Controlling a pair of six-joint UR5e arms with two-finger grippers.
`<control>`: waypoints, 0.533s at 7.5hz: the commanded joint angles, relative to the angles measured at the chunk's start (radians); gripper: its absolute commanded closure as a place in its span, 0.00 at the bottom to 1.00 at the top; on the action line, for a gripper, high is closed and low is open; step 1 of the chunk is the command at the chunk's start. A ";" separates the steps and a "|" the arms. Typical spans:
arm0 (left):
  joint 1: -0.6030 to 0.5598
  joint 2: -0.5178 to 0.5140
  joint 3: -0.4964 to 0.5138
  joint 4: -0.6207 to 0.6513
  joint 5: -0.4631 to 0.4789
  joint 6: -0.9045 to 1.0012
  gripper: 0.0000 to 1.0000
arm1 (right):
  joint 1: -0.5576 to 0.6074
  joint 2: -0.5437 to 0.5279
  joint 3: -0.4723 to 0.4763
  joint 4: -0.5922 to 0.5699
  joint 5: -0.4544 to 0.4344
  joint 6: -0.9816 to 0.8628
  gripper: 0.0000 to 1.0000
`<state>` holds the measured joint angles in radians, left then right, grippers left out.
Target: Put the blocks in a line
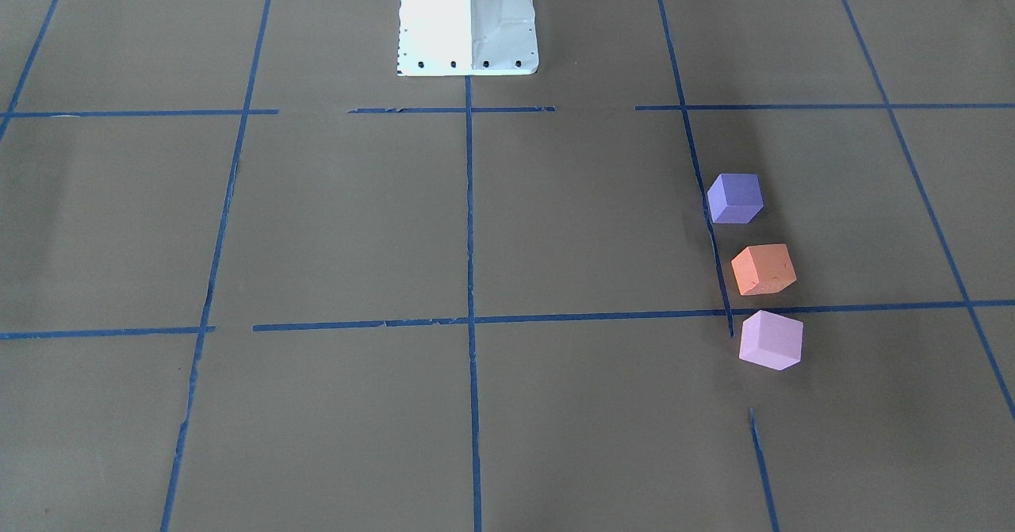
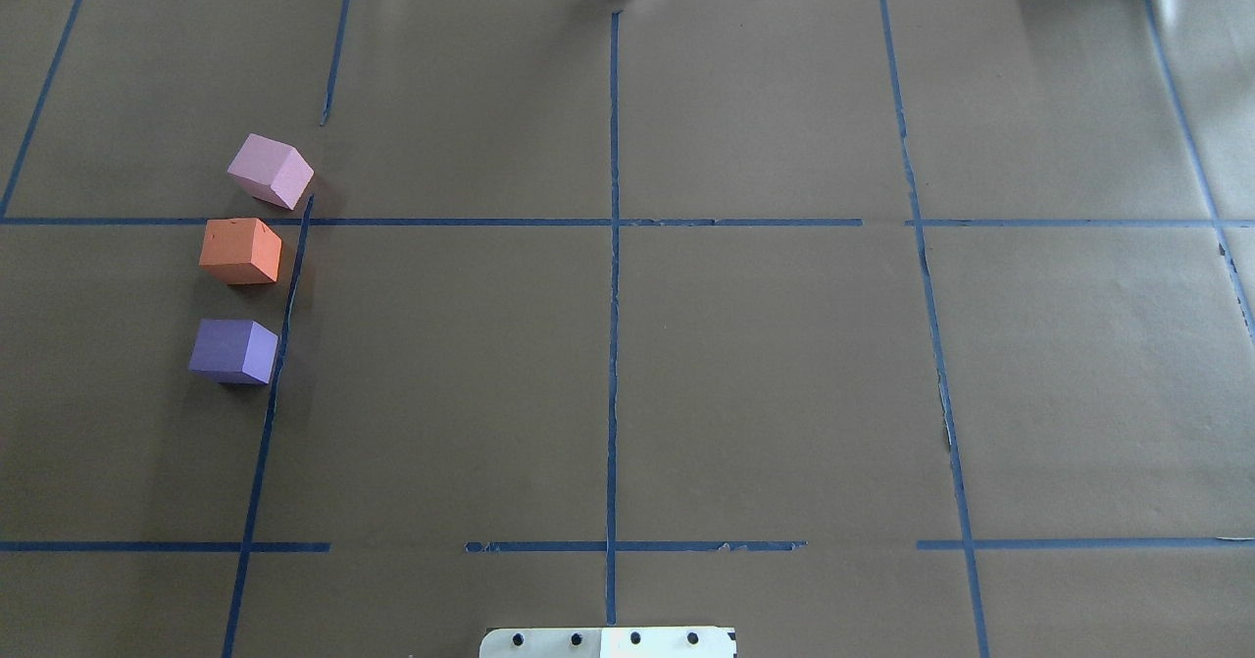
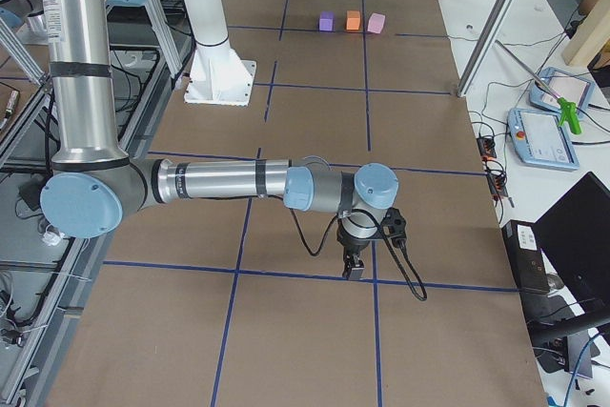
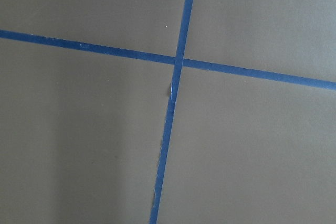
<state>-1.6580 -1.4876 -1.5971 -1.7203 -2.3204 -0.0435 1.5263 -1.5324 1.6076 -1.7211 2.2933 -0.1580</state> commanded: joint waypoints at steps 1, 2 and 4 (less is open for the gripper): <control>0.041 -0.002 -0.032 0.021 -0.001 -0.001 0.00 | 0.000 0.000 0.000 0.000 0.000 0.000 0.00; 0.041 -0.002 -0.033 0.024 -0.001 -0.001 0.00 | 0.000 0.000 0.000 0.000 0.000 0.000 0.00; 0.041 -0.002 -0.038 0.042 -0.002 -0.001 0.00 | 0.000 0.000 0.000 0.000 0.000 0.000 0.00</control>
<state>-1.6176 -1.4894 -1.6300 -1.6929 -2.3212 -0.0445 1.5263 -1.5324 1.6076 -1.7211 2.2933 -0.1580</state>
